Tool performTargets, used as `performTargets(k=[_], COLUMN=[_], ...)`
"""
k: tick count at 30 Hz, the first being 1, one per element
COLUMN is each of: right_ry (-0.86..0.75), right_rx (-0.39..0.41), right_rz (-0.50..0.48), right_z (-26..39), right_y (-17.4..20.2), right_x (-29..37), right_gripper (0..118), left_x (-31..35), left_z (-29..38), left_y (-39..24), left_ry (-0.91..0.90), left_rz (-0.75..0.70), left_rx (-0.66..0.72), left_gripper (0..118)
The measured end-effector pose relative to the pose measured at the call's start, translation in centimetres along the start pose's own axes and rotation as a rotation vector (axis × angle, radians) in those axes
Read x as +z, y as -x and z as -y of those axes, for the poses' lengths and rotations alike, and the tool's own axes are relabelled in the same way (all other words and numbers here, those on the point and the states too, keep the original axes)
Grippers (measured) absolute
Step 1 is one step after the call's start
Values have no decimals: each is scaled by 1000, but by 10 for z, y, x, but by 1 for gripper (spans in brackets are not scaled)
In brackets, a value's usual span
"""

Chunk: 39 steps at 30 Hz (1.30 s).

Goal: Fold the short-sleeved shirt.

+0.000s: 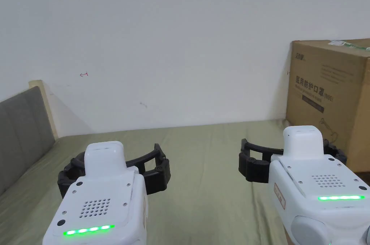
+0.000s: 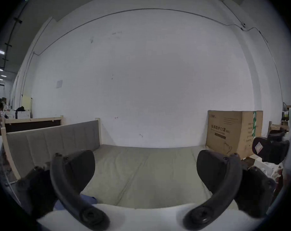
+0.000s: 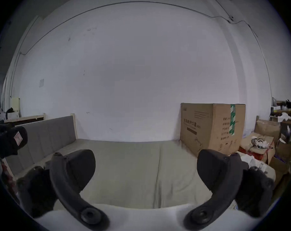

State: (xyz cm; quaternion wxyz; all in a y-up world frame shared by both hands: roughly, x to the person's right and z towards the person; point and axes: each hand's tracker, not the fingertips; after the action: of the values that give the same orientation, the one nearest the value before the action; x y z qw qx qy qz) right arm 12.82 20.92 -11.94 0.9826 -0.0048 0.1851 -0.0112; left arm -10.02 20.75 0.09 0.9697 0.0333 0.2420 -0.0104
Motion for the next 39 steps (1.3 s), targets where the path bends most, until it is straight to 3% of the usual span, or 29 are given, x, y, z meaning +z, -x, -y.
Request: performTargets(k=[10, 22, 39], right_ry=[9, 42, 24], right_rx=[-9, -12, 10], right_rz=[2, 7, -3], right_z=[2, 8, 6], right_y=[-1, -5, -1], right_x=[2, 0, -1], right_gripper=[118, 118, 118], left_x=[2, 0, -8], left_z=[7, -1, -6], left_y=[-12, -9, -13], left_ry=[34, 74, 110], left_rz=[6, 124, 113], left_rx=[-93, -8, 25], left_gripper=[118, 118, 118])
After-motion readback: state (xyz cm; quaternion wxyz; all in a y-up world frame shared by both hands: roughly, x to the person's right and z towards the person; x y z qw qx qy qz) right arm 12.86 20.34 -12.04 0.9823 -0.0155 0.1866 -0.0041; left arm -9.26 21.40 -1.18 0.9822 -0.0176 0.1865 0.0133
